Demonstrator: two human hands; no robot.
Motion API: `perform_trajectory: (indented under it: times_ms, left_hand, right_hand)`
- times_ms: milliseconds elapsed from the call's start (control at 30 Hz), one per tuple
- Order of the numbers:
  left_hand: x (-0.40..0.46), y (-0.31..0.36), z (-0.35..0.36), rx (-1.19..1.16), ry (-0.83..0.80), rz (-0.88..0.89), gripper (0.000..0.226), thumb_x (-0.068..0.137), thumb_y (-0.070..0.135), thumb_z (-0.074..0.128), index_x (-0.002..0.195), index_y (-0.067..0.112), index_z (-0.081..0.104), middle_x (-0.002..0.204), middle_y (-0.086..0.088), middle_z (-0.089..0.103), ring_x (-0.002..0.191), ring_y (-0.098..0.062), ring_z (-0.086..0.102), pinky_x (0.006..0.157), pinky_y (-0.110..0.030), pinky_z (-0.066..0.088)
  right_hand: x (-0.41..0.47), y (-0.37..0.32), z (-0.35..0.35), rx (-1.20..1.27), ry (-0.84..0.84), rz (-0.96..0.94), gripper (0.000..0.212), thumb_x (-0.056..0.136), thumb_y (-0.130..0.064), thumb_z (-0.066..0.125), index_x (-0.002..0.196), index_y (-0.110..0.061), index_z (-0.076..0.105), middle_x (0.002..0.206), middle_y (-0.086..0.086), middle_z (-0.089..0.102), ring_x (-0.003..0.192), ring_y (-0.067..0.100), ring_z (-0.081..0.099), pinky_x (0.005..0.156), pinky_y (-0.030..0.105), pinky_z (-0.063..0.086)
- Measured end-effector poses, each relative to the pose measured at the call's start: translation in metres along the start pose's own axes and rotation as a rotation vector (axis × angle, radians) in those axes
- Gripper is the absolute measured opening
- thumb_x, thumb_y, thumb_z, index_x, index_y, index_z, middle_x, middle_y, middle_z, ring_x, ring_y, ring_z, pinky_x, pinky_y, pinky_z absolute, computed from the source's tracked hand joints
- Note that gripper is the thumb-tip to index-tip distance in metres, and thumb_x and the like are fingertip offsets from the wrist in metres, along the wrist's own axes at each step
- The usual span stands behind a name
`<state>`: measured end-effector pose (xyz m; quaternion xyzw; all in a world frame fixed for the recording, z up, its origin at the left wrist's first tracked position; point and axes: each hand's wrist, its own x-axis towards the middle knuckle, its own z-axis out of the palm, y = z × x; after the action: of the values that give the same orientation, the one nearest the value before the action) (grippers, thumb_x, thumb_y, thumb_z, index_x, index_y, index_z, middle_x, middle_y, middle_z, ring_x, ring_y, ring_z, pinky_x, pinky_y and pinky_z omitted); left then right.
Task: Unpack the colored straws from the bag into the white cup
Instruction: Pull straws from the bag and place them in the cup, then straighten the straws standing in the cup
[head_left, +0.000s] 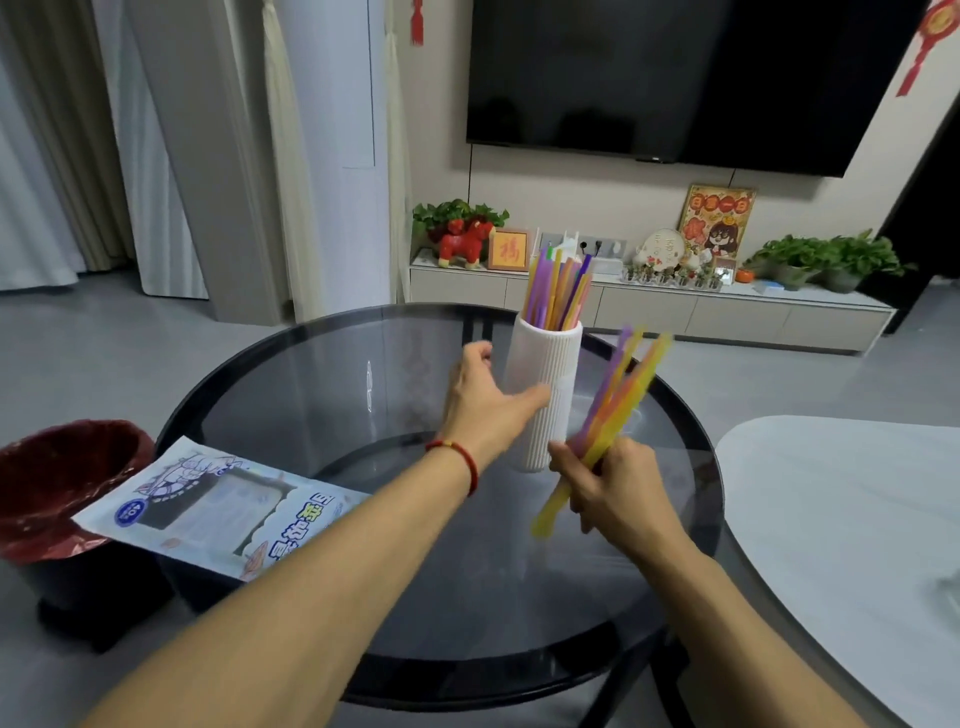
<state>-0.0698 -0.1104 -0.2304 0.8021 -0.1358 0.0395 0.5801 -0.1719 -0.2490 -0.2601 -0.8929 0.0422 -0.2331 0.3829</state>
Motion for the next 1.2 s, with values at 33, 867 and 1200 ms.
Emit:
perform_trajectory:
  times_ms: [33, 867, 1200]
  left_hand:
    - [0.014, 0.01, 0.004, 0.017, -0.024, 0.008, 0.101, 0.07, 0.044, 0.083, 0.15, 0.022, 0.026, 0.149, -0.003, 0.041, 0.132, -0.024, 0.046, 0.103, -0.046, 0.048]
    - [0.08, 0.017, 0.024, -0.132, -0.239, 0.07, 0.066, 0.053, 0.043, 0.085, 0.113, 0.025, 0.065, 0.107, -0.004, 0.073, 0.104, -0.025, 0.07, 0.092, -0.048, 0.058]
    - [0.071, 0.018, 0.023, -0.006, -0.19, 0.108, 0.06, 0.061, 0.063, 0.076, 0.114, 0.041, 0.055, 0.096, 0.011, 0.068, 0.087, -0.01, 0.068, 0.069, -0.024, 0.056]
  right_hand:
    - [0.002, 0.0, -0.006, 0.068, 0.062, 0.009, 0.037, 0.102, -0.031, 0.065, 0.074, -0.008, 0.074, 0.05, 0.007, 0.068, 0.036, 0.018, 0.064, 0.044, 0.031, 0.056]
    - [0.139, -0.058, -0.035, -0.062, 0.084, -0.134, 0.036, 0.1, -0.033, 0.063, 0.067, -0.02, 0.07, 0.059, -0.006, 0.065, 0.047, -0.003, 0.057, 0.048, 0.011, 0.041]
    - [0.137, -0.082, -0.06, 0.106, 0.281, -0.242, 0.074, 0.09, -0.033, 0.074, 0.152, -0.021, 0.036, 0.141, 0.008, 0.05, 0.112, 0.018, 0.055, 0.09, 0.029, 0.052]
